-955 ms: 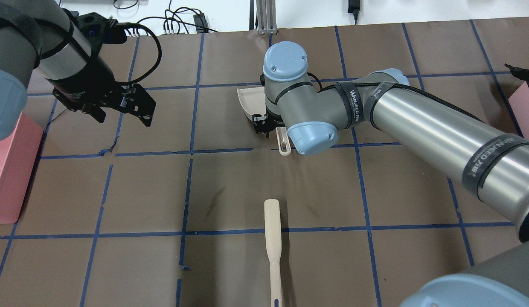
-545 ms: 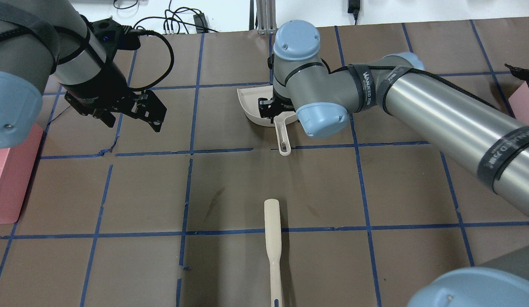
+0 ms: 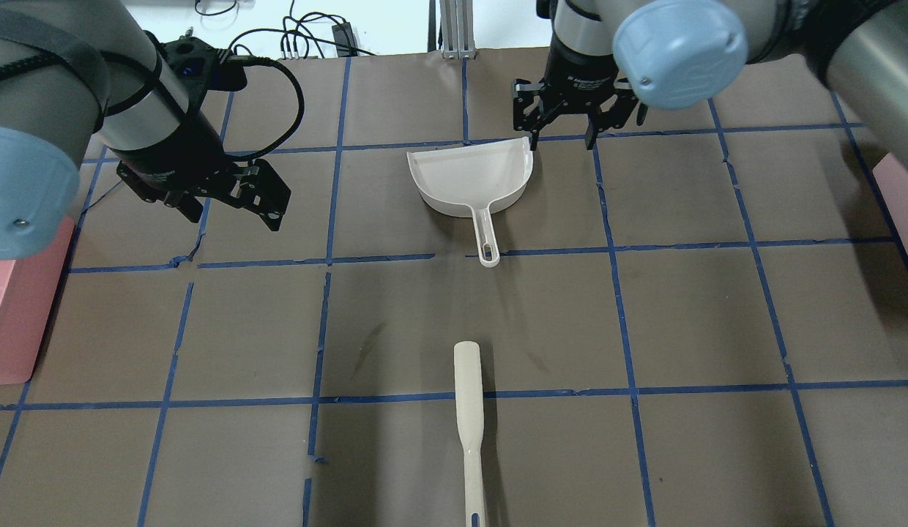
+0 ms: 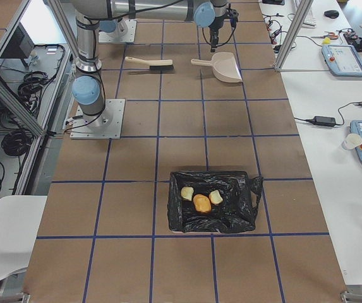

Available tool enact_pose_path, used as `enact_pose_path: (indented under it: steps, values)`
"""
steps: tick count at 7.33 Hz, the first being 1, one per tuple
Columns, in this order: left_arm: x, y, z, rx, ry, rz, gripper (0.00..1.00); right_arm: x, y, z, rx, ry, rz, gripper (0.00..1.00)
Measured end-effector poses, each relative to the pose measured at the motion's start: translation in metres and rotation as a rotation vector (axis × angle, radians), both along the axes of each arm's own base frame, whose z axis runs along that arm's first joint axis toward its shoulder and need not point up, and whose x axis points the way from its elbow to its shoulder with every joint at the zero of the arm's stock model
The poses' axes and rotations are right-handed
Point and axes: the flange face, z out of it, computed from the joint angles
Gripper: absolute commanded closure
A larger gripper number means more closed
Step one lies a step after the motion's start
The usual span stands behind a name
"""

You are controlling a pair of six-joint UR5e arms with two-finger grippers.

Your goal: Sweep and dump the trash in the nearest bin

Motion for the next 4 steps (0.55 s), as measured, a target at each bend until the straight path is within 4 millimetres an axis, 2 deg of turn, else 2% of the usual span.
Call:
enact_pose_path:
  steps: [1,2,4]
  values:
    - [0.000,0.003,0.003,0.000,0.000,-0.001,0.00,-0.017,0.008,0.017,-0.001,0.005,0.004,0.26]
    - [-0.001,0.008,0.006,0.004,-0.001,-0.002,0.00,-0.026,0.014,0.024,0.009,0.012,0.002,0.26]
    - [-0.001,0.018,0.013,0.006,-0.005,-0.003,0.00,-0.032,0.021,0.028,0.033,0.018,-0.001,0.26]
